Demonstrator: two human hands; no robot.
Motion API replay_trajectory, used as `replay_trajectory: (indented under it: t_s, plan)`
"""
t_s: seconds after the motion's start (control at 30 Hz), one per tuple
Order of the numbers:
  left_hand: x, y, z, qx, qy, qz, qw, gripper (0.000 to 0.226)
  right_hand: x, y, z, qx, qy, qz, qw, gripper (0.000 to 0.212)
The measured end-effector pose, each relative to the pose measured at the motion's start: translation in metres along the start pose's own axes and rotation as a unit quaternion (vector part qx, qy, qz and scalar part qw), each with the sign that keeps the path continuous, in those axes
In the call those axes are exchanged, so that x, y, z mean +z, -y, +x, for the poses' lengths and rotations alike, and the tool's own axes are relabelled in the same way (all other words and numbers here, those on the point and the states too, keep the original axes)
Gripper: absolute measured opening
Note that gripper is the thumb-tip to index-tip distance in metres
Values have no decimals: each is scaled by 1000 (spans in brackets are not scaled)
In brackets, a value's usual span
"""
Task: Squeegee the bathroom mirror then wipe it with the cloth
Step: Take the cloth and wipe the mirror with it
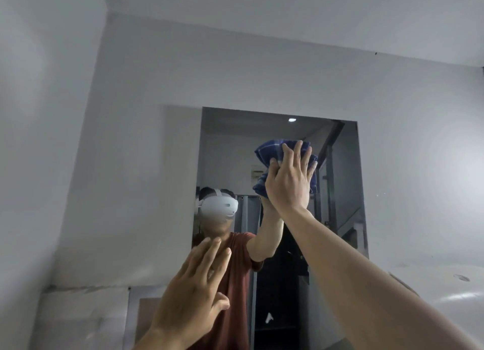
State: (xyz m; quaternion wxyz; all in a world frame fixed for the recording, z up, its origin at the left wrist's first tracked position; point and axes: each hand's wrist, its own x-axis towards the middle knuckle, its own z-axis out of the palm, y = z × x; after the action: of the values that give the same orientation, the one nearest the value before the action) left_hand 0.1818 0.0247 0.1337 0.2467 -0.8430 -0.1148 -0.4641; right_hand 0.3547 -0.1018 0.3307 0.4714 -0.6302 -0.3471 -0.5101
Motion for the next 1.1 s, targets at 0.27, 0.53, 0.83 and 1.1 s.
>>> replay_trajectory:
  t_s: [0.27, 0.53, 0.83, 1.1]
  plan:
    - [-2, -4, 0, 8, -22, 36, 999, 101, 19, 69, 11, -152, 64, 4, 986, 49]
    - [3, -4, -8, -19, -37, 23, 999, 97, 24, 69, -15, -359, 104, -32, 927, 47]
    - [3, -4, -8, -22, -36, 9, 999, 98, 21, 31, -33, -499, 142, -61, 853, 59]
    - [5, -2, -9, -14, -37, -19, 999, 109, 6, -20, -65, -458, 151, -71, 873, 53]
